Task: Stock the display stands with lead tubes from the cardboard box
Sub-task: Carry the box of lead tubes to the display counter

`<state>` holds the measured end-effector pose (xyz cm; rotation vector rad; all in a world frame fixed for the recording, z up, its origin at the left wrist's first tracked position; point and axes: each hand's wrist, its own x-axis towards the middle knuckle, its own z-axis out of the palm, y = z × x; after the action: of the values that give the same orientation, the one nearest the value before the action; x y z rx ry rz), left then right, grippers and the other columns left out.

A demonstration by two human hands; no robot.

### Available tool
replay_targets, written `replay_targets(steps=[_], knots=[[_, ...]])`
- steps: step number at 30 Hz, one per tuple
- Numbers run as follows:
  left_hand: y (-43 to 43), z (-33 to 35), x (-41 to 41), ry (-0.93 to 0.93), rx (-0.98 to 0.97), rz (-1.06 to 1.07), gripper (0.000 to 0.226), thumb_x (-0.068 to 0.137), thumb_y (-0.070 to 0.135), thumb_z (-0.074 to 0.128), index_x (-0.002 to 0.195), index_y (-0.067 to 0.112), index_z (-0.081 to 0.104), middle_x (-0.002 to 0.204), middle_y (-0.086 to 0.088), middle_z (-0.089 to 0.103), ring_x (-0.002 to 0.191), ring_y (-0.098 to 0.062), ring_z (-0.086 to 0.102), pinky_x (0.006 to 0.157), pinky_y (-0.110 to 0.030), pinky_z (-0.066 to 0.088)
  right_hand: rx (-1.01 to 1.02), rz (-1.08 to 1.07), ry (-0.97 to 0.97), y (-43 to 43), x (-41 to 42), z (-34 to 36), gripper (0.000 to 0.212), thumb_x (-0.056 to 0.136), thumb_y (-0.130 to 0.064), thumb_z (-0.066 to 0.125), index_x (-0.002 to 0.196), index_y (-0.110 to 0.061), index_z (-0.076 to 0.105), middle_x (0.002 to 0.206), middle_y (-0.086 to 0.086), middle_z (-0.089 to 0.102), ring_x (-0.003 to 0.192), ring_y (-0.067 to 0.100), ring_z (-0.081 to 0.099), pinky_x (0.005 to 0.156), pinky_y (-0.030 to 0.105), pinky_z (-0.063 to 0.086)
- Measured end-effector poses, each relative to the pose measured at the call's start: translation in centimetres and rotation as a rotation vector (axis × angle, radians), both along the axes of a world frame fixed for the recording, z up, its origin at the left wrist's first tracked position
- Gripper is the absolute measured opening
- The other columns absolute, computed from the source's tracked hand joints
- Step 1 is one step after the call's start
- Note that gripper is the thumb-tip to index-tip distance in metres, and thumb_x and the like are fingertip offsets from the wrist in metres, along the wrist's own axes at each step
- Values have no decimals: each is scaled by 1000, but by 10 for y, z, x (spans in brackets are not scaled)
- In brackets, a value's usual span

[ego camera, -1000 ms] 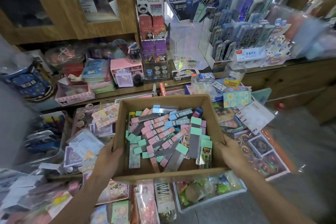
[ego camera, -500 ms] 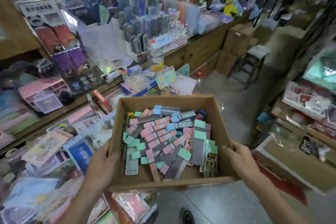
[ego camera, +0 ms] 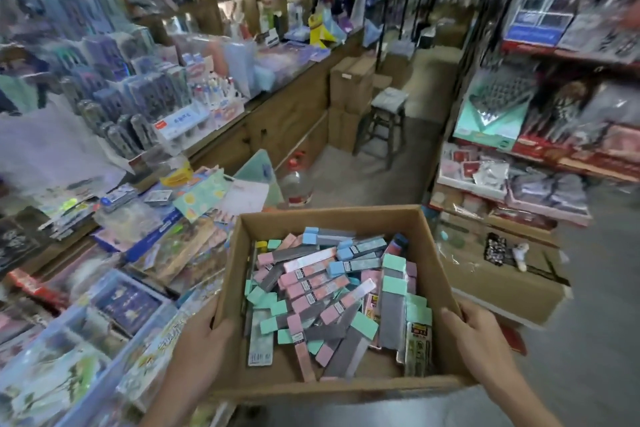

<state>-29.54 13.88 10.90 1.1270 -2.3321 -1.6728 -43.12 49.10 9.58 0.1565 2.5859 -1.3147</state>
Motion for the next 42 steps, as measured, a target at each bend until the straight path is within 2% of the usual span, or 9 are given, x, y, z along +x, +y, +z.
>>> replay_targets(steps=[11, 15, 19, 24, 30, 35, 38, 40, 42], knots=[[82, 19, -172, 16, -1, -7, 49, 93, 17, 57, 84, 65, 66, 85, 32, 71, 80, -3, 70, 77, -39, 56, 57, 26, -34, 75, -178, 19, 28, 100, -13, 60, 72, -17, 62, 47, -11, 58, 41, 2, 50, 51, 30, 30], [71, 9, -240, 9, 1, -11, 40, 96, 9, 55, 93, 44, 72, 83, 6, 78, 75, -18, 74, 65, -37, 57, 30, 36, -19, 70, -237, 17, 16, 100, -14, 60, 89, -17, 71, 73, 11, 72, 63, 25, 65, 59, 34, 44], [53, -3, -317, 21, -4, -39, 36, 99, 18, 53, 96, 51, 66, 86, 12, 77, 81, -15, 74, 68, -35, 59, 29, 19, -21, 52, -297, 12, 14, 101, -15, 59, 93, -17, 71, 80, 16, 73, 77, 39, 68, 60, 34, 45], [17, -9, -425, 3, 23, -76, 24, 101, 21, 53, 97, 41, 67, 84, 13, 72, 83, -11, 69, 57, -23, 49, 67, -58, 23, 21, -382, 22, 16, 99, -12, 60, 91, -20, 72, 72, 9, 72, 61, 20, 62, 58, 32, 43], [-21, 0, -546, 46, 44, -174, 37, 98, 17, 55, 103, 51, 69, 91, 18, 76, 78, -9, 75, 68, -37, 61, 54, -136, 16, -3, -482, 26, 16, 101, -17, 57, 97, -6, 67, 81, 23, 71, 60, 35, 63, 53, 32, 41], [-41, -3, -643, 65, 58, -156, 44, 98, 15, 55, 94, 57, 69, 88, 17, 77, 73, -11, 76, 59, -33, 60, 33, -138, 24, -22, -572, 20, 16, 101, -19, 57, 92, -22, 70, 71, 17, 70, 53, 16, 55, 50, 27, 37], [-47, -2, -700, 74, 73, -141, 47, 99, 19, 56, 89, 63, 67, 87, 20, 76, 74, -10, 76, 53, -27, 60, 2, -95, 14, -34, -634, 11, 16, 102, -17, 56, 98, -25, 69, 75, 17, 71, 59, 23, 63, 53, 30, 41], [-52, -5, -737, 61, 36, -126, 45, 99, 18, 57, 92, 62, 67, 86, 17, 77, 80, -14, 77, 59, -31, 62, -6, -68, 26, -39, -680, 4, 14, 102, -13, 56, 101, -17, 70, 77, 18, 72, 68, 31, 67, 58, 34, 46], [-56, -1, -773, 37, -23, -103, 39, 98, 12, 57, 104, 49, 69, 89, 13, 77, 88, -19, 76, 73, -41, 63, -13, -49, 52, -43, -725, 2, 16, 99, -7, 58, 92, -13, 71, 65, 1, 70, 63, 14, 65, 58, 29, 47]])
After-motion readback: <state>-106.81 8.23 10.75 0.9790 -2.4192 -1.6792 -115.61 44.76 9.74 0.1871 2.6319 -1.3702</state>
